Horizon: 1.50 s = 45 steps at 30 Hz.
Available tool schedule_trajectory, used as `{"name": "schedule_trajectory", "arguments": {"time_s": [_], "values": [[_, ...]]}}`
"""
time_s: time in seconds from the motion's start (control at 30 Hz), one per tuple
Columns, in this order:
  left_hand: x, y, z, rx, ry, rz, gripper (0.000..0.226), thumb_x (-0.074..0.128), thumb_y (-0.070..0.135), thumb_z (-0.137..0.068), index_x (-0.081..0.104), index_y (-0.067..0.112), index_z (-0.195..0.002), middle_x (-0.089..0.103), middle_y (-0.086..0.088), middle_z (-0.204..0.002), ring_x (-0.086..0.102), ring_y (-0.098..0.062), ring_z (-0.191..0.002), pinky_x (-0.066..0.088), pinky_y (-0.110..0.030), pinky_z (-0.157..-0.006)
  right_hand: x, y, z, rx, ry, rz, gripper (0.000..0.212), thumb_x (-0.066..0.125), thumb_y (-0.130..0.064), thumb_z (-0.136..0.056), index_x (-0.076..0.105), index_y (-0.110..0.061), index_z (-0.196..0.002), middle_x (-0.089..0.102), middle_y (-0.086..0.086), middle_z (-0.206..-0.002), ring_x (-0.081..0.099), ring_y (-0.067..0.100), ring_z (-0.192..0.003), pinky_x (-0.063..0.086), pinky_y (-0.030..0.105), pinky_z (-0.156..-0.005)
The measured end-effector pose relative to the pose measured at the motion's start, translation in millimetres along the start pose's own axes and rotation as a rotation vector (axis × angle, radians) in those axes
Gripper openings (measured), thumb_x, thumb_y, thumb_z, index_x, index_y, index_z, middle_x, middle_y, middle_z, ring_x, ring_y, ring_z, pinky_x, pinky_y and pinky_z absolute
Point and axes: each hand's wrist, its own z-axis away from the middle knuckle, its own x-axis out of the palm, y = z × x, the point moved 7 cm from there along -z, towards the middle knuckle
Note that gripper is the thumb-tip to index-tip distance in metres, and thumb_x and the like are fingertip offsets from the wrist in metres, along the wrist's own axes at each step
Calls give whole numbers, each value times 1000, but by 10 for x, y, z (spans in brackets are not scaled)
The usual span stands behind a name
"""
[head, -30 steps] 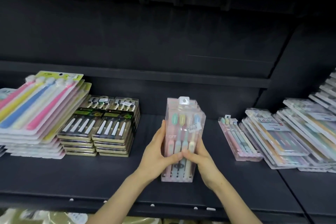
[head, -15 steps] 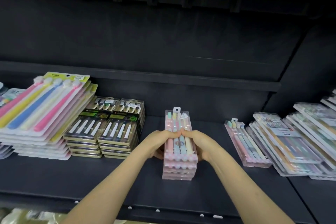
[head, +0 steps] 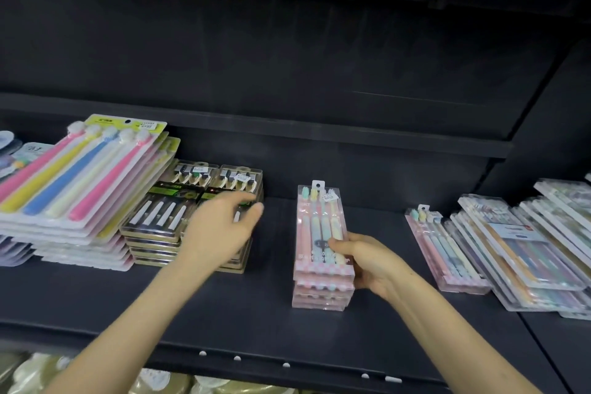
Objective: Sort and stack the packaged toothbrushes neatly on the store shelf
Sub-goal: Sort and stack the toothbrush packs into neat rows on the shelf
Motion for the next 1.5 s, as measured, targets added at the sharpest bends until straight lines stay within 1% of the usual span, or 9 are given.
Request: {"name": "schedule_trajectory", "arguments": {"time_s": [0.13,0.47,0.6,1.0,1.13,1.23,1.33,1.43,1.5], "values": [[-194,-253,-11,89,40,-182,29,58,19,-93,66,9,-119,62,-6,-125,52,-24,-120,34,-30,-101,165,-96,-110,9,12,-37,11,60,-14,-94,68,-17,-100,76,1,-87,71,19,-82,56,34,-61],[87,-625,-56,129,-181,-366,45,37,35,-101,37,25,-146,27,1,-156,13,-20,-147,6,-38,-120,658,-346,-390,31,41,-51,20,59,-15,-94,62,-11,-114,68,11,-108,65,29,-97,55,42,-73],[115,-677,-29,140,-187,-368,47,35,37,-101,31,29,-147,26,3,-156,12,-19,-147,6,-39,-120,770,-383,-446,33,33,-44,21,59,-17,-94,62,-10,-114,67,12,-112,63,32,-106,53,51,-88],[435,-309,40,338,-206,-346,55,34,47,-99,32,21,-148,32,4,-153,17,-14,-146,-3,-25,-116,782,-360,-465,63,25,-78,26,56,-15,-95,59,-8,-120,66,14,-116,62,33,-108,49,54,-95],[429,-288,25,305,-183,-397,54,36,48,-98,36,23,-146,34,4,-152,20,-17,-145,-2,-34,-118,754,-391,-430,31,26,-13,39,59,-23,-94,54,-10,-130,61,12,-127,57,31,-116,44,51,-102],[325,-206,27,317,-116,-426,53,43,46,-97,44,19,-142,41,-3,-149,25,-24,-144,2,-42,-118,438,-426,-275,-165,196,106,72,63,-42,-90,32,-13,-149,39,4,-150,41,23,-135,34,33,-107],[263,71,95,462,-8,-429,48,44,42,-94,64,9,-122,62,-12,-127,51,-35,-126,22,-52,-112,-278,-380,93,-373,585,378,66,59,-47,-89,42,-13,-143,50,6,-143,48,21,-129,38,33,-104],[411,416,203,586,28,-410,45,44,38,-89,72,6,-105,69,-14,-110,63,-35,-109,37,-60,-102,-1121,-157,402,-278,963,731,55,53,-42,-93,48,-7,-134,59,17,-127,56,37,-114,45,43,-91],[589,631,285,627,14,-349,32,60,31,-87,72,7,-105,69,-13,-111,63,-35,-109,40,-59,-100,-1531,71,444,-102,994,907,54,52,-40,-94,47,-2,-132,58,23,-122,55,42,-109,47,44,-86]]}}
